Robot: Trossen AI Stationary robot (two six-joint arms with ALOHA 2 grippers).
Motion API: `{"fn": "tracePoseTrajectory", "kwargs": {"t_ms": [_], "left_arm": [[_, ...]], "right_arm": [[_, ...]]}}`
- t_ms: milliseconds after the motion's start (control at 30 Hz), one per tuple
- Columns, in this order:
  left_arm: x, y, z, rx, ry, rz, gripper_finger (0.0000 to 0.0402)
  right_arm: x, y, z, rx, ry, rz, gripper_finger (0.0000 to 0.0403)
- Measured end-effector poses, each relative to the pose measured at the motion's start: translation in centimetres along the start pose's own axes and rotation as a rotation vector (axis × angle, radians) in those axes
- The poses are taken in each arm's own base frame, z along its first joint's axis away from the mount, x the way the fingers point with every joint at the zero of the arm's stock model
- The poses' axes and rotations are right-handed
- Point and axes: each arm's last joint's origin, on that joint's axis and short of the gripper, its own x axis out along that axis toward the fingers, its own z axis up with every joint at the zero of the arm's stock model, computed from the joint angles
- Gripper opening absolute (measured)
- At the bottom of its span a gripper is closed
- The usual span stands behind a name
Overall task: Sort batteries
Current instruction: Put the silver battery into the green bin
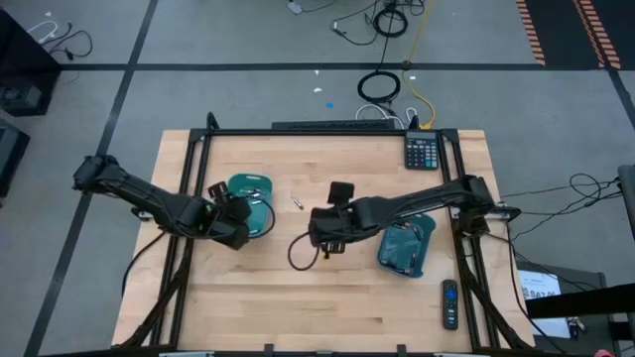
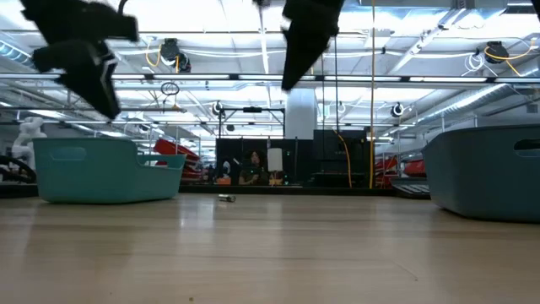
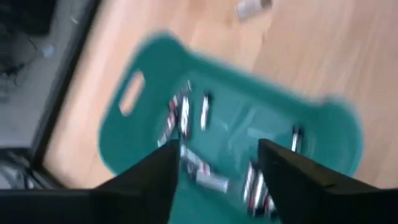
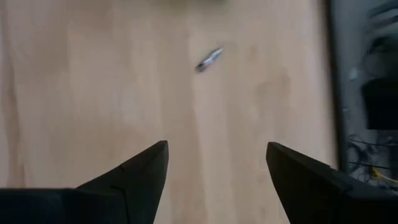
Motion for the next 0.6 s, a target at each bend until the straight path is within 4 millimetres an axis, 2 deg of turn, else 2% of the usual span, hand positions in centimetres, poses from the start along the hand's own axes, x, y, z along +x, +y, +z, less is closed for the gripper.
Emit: {"fn": "tracePoseTrajectory", "kwargs": {"t_ms": [100, 167, 300, 467, 600], "left_arm": [[-0.6, 0.1, 1.9, -0.058, -0.124, 0.003, 0.0253], [-0.6, 0.0, 3.5, -0.072, -0.189, -0.065, 0.0260], [1.5, -0.6, 5.6, 0.063, -0.178, -0.158, 0.0258], [5.3, -1.4, 7.7, 0.258, -0.089, -0.222, 0.0241], [7.8, -1.5, 10.2, 0.313, -0.093, -0.250, 0.0234]], "right_arm": [[-2.7, -1.0, -0.2, 0.061, -0.086, -0.056, 0.0261], [-4.3, -1.5, -0.7, 0.096, -0.144, -0.095, 0.0257], [-7.2, -2.1, -2.5, 0.163, -0.246, -0.126, 0.0248], [-8.2, -1.5, -5.3, 0.237, -0.291, -0.082, 0.0237], [-7.6, -0.2, -7.4, 0.272, -0.311, -0.048, 0.0236]]}}
